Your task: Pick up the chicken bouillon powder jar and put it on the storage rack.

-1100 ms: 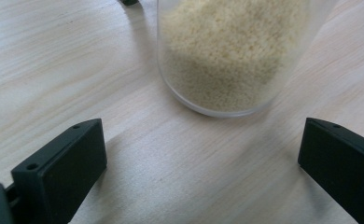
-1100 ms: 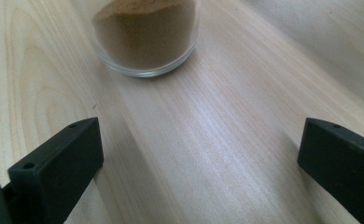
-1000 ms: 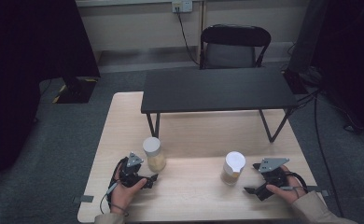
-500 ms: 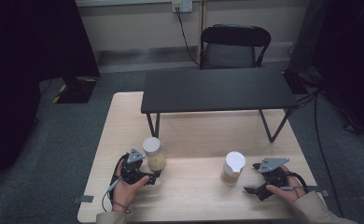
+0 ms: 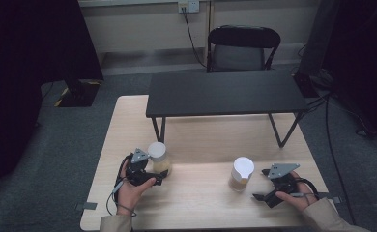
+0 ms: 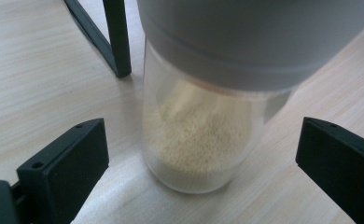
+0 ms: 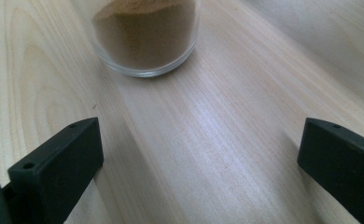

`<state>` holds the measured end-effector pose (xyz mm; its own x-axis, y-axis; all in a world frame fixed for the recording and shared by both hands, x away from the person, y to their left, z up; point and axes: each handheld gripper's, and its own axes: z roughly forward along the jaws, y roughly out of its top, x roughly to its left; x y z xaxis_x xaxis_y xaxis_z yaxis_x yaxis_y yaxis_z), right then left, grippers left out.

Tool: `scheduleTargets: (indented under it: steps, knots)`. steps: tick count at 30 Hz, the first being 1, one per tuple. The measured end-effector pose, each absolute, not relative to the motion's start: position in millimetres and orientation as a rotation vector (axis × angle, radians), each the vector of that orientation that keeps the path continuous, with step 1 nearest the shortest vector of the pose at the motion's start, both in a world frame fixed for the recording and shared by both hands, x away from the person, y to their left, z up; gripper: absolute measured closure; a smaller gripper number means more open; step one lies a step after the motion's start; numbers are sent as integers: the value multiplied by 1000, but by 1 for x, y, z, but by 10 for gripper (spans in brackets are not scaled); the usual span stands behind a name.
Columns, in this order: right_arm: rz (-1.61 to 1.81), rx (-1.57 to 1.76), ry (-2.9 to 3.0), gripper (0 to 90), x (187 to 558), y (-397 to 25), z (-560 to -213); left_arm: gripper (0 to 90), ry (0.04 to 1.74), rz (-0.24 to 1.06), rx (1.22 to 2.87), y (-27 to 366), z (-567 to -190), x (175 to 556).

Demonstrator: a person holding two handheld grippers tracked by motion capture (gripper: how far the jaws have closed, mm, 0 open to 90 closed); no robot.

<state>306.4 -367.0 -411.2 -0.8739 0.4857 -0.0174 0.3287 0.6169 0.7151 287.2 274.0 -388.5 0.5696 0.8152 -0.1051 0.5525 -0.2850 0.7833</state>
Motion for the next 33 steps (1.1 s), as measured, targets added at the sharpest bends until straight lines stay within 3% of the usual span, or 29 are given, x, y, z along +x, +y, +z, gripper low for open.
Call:
scheduleTargets:
  steps: [16,33]
  knots:
    - [1101,672,2632,0,306,-367,-411,36,1085,407,1962,269,-375,295]
    - [1101,672,2632,0,306,-367,-411,191,1062,405,1958,265,-371,304]
